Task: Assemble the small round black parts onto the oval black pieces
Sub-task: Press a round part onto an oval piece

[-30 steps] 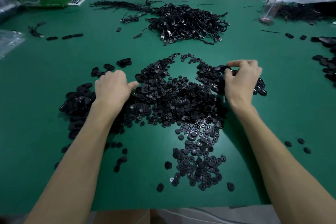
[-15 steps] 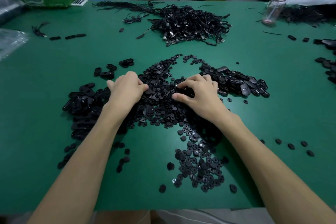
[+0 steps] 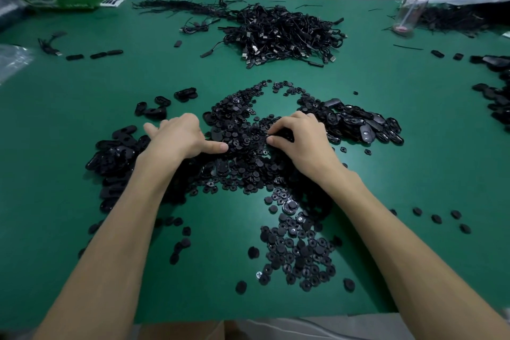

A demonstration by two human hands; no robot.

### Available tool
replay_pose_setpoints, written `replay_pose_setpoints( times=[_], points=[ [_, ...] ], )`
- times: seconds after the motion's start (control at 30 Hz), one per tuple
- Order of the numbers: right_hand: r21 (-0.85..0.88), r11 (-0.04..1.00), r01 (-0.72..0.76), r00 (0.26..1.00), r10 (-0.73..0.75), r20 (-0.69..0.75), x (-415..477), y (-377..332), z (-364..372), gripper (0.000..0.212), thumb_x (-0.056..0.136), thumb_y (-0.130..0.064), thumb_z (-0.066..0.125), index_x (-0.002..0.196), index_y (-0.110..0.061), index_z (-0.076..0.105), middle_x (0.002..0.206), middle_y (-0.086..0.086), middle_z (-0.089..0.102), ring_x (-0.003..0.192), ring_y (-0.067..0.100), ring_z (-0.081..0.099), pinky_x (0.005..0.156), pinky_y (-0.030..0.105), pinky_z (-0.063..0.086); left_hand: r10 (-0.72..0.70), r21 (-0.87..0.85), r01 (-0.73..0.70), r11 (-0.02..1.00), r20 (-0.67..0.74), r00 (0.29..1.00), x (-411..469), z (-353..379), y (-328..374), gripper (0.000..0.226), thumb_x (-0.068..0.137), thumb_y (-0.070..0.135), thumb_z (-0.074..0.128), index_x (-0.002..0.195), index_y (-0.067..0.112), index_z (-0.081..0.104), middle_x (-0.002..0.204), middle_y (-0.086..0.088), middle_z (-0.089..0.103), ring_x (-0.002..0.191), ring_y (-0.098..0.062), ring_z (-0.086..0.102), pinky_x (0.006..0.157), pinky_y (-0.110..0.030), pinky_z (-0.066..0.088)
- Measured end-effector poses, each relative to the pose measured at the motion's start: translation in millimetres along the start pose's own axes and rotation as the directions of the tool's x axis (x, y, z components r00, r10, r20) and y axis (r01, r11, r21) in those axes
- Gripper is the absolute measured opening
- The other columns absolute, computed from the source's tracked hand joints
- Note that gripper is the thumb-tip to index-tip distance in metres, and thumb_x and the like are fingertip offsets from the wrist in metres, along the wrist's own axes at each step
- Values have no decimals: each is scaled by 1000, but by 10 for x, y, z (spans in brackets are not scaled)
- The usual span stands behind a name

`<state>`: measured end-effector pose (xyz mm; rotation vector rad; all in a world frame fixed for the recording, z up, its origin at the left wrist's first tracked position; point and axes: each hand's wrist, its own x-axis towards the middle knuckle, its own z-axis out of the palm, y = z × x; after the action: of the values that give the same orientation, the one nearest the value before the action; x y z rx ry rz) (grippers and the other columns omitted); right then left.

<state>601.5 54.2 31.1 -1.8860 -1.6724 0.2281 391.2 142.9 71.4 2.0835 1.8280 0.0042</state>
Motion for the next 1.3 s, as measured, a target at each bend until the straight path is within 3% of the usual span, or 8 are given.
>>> replay_pose_setpoints(
  times=[0.17, 0.27, 0.37, 0.6, 0.73, 1.0, 1.2, 1.3],
  points=[
    [46, 999, -2, 996, 6, -86, -7, 5, -14, 12, 97, -32, 69, 105, -25, 76, 104, -1, 68, 110, 23, 53, 104, 47, 38, 22, -75, -28, 997, -78, 997, -6, -6, -12, 56, 75, 61, 80, 65, 13, 54, 64, -1, 55, 89, -30, 60, 100, -46, 28],
    [58, 998, -10, 991, 17, -133, -8, -3, -24, 10, 98, -32, 68, 102, -28, 76, 105, -4, 66, 108, 18, 49, 88, 32, 21, 62, -244, -91, 965, -123, 990, 32, -12, -100, 45, 80, 50, 83, 71, 8, 71, 68, -11, 71, 73, -29, 67, 76, -40, 47],
    [99, 995, -23, 988, 38, -153, -13, -25, -39, 5, 98, -32, 68, 98, -31, 73, 107, -9, 64, 107, 13, 41, 76, 29, 12, 84, -402, -191, 896, -269, 959, 44, 32, -119, 32, 87, 37, 82, 69, 15, 68, 52, -3, 69, 43, -3, 60, 57, -27, 41],
    [185, 981, -59, 990, 81, -112, -39, -76, -77, 4, 97, -32, 67, 95, -34, 70, 113, -15, 62, 118, 15, 36, 89, 27, 14, 175, -735, -338, 588, -292, 940, 1, 162, 111, 18, 87, 14, 82, 94, 7, 67, 91, -6, 73, 58, -7, 63, 57, -17, 51],
    [230, 972, -42, 991, 69, -114, -61, -136, -131, 10, 96, -25, 69, 93, -34, 72, 98, -14, 72, 118, 21, 56, 111, 43, 31, 260, -790, -380, 481, -285, 923, -57, 280, 218, 18, 87, 0, 79, 102, 3, 69, 102, -12, 75, 78, -12, 71, 81, -25, 60],
    [243, 970, -16, 992, 46, -116, -63, -150, -126, 8, 96, -26, 70, 93, -32, 75, 91, -13, 73, 105, 20, 64, 107, 52, 41, 276, -846, -411, 339, -328, 903, -104, 461, 340, 19, 85, -8, 77, 97, 6, 71, 97, -10, 76, 79, -15, 75, 78, -24, 60],
    [290, 956, 41, 969, 32, -244, -55, -122, -115, 12, 96, -16, 69, 103, -16, 79, 92, -6, 74, 85, 3, 64, 80, 13, 47, 265, -865, -416, 282, -346, 900, -143, 535, 399, 16, 85, -4, 79, 97, 2, 72, 96, -17, 77, 84, -20, 78, 70, -33, 63],
    [357, 933, 38, 964, 60, -258, -60, -134, -109, 12, 94, -13, 71, 106, -14, 74, 89, -7, 72, 82, -1, 62, 74, 7, 42, 264, -864, -425, 271, -358, 896, -163, 516, 394, 18, 86, 1, 80, 100, 1, 70, 95, -15, 78, 80, -28, 79, 58, -29, 58]
  ],
)
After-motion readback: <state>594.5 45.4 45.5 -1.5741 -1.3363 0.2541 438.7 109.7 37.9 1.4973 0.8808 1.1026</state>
